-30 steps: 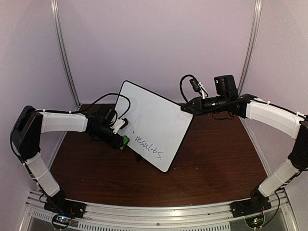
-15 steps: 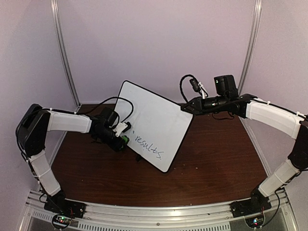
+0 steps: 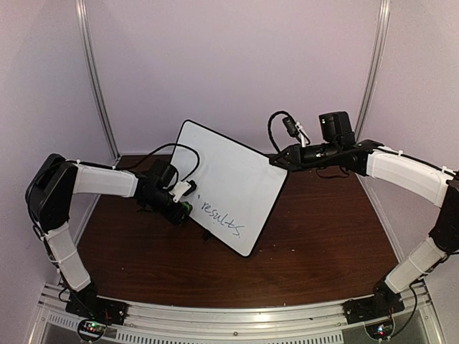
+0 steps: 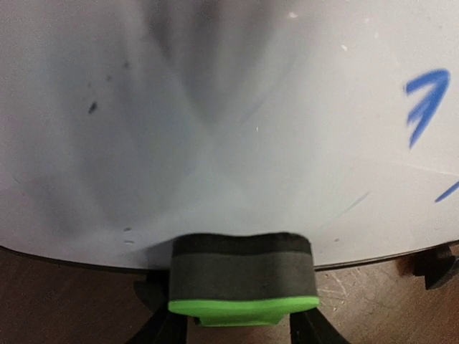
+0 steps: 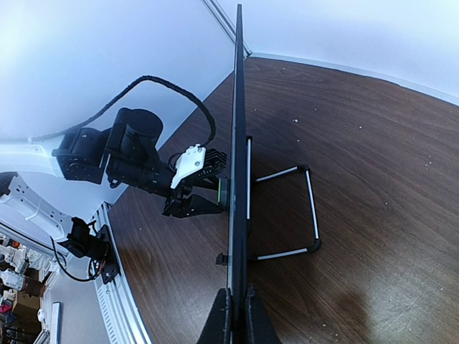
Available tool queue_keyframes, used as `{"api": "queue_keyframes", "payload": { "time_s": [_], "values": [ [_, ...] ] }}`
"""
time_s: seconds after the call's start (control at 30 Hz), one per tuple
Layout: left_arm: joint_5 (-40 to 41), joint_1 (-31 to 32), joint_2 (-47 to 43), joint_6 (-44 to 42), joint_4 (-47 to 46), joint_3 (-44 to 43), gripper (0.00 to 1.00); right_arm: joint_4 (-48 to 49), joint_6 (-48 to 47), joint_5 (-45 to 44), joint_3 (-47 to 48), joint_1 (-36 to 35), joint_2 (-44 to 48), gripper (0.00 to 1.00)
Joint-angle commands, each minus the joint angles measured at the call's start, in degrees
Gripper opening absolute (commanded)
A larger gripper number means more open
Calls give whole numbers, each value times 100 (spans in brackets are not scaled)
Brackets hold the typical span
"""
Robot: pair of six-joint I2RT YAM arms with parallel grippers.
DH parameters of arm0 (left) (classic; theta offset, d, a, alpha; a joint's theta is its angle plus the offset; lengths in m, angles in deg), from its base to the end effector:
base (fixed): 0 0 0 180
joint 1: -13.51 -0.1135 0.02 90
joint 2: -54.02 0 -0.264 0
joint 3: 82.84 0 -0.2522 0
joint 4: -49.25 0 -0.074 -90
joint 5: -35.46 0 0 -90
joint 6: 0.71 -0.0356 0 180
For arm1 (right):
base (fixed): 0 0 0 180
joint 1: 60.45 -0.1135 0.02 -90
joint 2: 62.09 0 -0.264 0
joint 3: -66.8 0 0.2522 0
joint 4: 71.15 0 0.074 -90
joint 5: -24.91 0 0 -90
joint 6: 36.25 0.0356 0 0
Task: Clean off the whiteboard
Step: Erase the center of the whiteboard.
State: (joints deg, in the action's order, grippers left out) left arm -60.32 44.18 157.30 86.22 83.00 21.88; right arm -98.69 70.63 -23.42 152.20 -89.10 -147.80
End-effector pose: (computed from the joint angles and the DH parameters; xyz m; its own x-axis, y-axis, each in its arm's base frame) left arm 0.3036 -0.1842 0.1557 -0.7272 0.4932 -0.4774 0.5883 0.8062 -0.0632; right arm 0.2882 0.1845 0.3284 -0.6461 -0.1058 -0.7559 -0.7173 0.4226 0.5539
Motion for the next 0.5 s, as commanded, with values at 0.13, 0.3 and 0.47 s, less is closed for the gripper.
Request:
{"api": "queue_keyframes", "payload": {
  "time_s": [0.13, 0.3, 0.47],
  "values": [
    [-35, -132, 91, -54, -265, -178, 46, 60, -142, 491, -53, -193, -9, 0],
    [-58, -141, 130, -38, -297, -177, 35, 74, -142, 482, -66, -194, 2, 0],
    [-198, -141, 146, 18, -333, -226, 28, 75, -146, 482, -71, -194, -8, 0]
  ]
}}
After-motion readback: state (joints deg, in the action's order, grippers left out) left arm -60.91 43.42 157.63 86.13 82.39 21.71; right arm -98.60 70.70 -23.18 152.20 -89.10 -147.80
